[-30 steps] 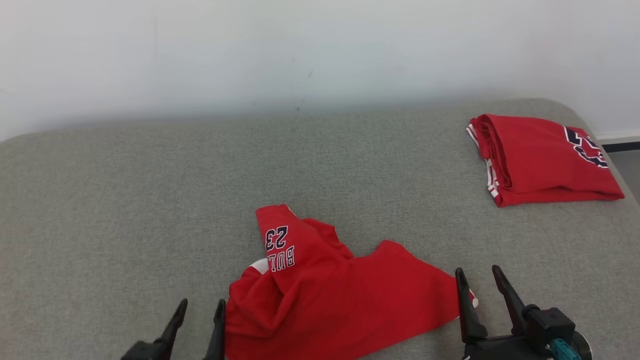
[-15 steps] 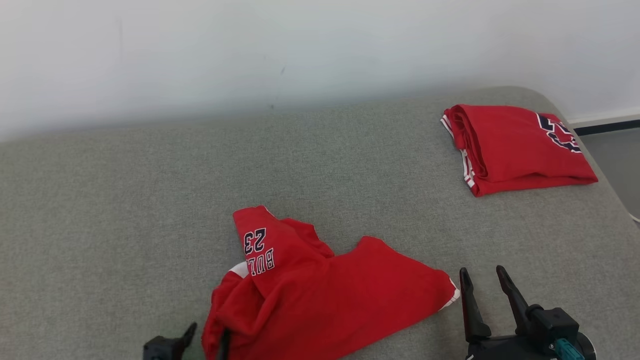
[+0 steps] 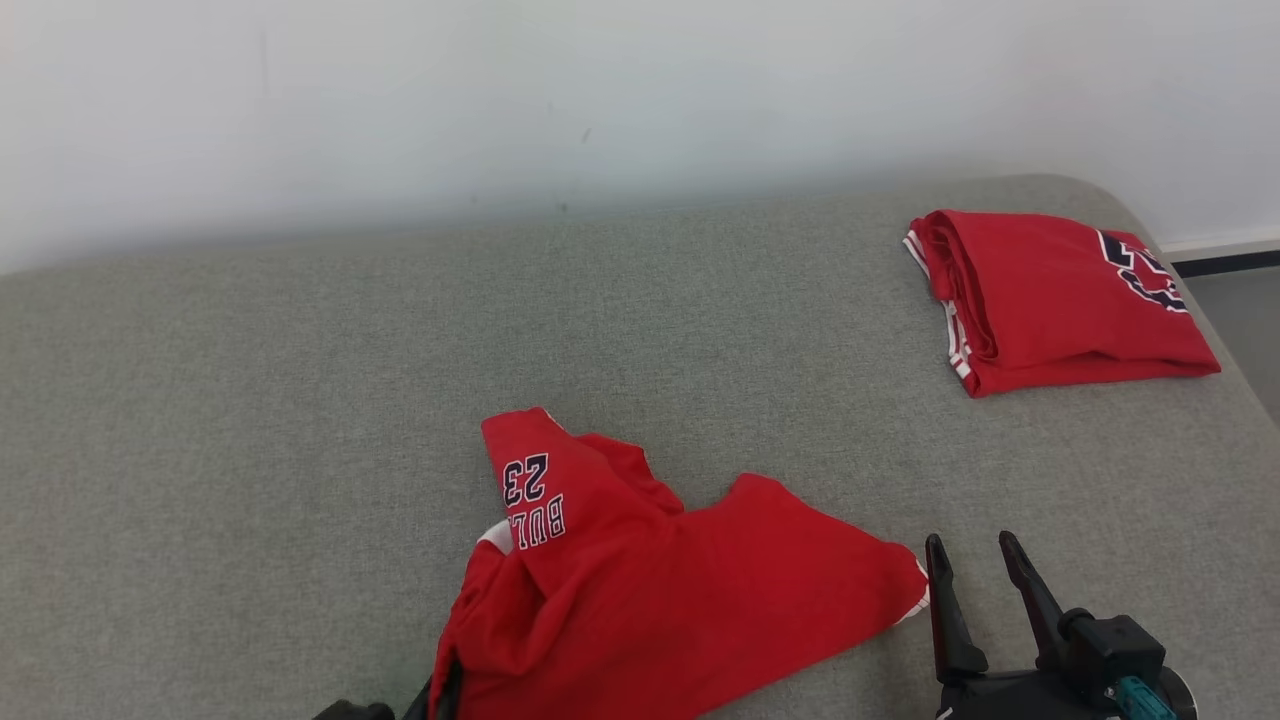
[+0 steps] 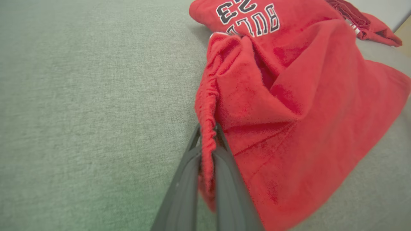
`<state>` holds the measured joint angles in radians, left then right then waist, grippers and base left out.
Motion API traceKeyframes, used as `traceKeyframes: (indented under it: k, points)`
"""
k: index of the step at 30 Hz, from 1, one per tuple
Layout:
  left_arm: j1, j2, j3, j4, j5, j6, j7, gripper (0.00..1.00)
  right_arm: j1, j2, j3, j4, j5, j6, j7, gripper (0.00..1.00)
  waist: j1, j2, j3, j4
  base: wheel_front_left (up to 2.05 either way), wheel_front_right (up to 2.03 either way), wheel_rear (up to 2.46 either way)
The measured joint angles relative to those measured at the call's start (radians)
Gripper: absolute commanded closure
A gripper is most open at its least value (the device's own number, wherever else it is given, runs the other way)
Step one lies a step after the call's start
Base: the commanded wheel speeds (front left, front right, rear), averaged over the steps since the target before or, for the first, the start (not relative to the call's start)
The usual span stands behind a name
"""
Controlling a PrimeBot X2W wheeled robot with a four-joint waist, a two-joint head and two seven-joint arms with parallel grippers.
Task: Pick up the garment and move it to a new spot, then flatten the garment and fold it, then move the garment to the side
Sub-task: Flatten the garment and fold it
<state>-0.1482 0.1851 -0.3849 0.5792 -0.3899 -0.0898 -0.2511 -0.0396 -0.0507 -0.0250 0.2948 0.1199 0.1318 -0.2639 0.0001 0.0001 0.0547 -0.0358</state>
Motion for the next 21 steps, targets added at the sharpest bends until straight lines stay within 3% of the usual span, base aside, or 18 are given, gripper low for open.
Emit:
traceKeyframes:
  k: [4,12,17,21]
  points:
    - [0.106,0.005,0.012,-0.109,-0.016,0.037,-0.003,1.0,0.002,0.0,-0.013,0.003,0.0,0.0,0.0,0.0,0.0,0.0,0.001,0.014,0.0,0.0,0.0]
    - [0.186,0.018,-0.005,-0.322,-0.026,0.056,0.054,1.0,0.007,0.0,-0.007,0.013,0.0,0.0,0.0,0.0,0.0,0.0,-0.001,0.049,0.0,0.0,0.0]
    - [0.114,0.034,-0.008,-0.337,-0.019,0.046,0.085,1.0,-0.005,0.0,0.013,0.016,0.0,0.0,0.0,0.0,0.0,0.0,-0.005,0.039,0.0,0.0,0.0]
    - [-0.002,0.033,0.003,-0.264,-0.024,0.027,0.082,1.0,-0.021,0.0,0.023,0.018,0.0,0.0,0.0,0.0,-0.0001,-0.0001,0.001,0.015,0.0,0.0,0.0]
